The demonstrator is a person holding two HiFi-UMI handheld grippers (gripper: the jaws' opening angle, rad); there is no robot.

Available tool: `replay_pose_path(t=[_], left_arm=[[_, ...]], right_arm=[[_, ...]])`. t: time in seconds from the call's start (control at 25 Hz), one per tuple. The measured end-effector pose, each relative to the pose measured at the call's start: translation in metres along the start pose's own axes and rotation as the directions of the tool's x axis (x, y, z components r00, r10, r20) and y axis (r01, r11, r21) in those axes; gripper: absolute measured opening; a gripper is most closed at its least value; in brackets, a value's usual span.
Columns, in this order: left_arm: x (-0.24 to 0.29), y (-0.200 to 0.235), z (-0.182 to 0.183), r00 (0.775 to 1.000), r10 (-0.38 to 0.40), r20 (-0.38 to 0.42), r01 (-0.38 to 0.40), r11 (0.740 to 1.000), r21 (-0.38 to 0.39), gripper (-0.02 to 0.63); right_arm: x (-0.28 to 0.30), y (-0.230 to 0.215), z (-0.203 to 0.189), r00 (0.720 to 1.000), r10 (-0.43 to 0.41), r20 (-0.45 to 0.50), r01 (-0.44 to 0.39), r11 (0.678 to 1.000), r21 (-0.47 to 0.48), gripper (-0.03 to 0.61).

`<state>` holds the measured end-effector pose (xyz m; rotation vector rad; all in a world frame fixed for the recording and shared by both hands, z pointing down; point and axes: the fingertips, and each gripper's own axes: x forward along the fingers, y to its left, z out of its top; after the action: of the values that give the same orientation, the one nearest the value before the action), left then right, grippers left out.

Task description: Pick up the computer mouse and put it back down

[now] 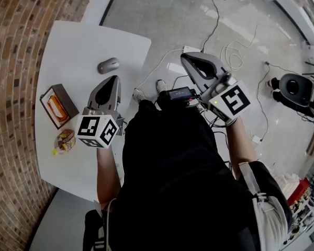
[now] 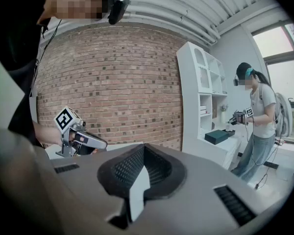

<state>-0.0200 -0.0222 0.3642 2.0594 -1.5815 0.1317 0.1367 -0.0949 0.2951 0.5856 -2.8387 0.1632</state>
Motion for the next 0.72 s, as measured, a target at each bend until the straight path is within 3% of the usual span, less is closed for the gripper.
replay_pose_path(t=[0.44, 0.72], left_arm=[[0.007, 0.023, -0.016, 0.995, -0.02, -0.096, 0.024, 0.999, 0.047, 0.015], [0.019, 0.03, -0.039, 0.975, -0.063, -0.212, 0.089, 0.989, 0.115, 0.015]], right_arm=[[-0.004, 0.005, -0.001, 0.999, -0.026, 0.019, 0.024, 0.996, 0.087, 0.015], [-0.016, 0.004, -0.009, 0.995, -0.097, -0.002, 0.096, 0.985, 0.143, 0.015]])
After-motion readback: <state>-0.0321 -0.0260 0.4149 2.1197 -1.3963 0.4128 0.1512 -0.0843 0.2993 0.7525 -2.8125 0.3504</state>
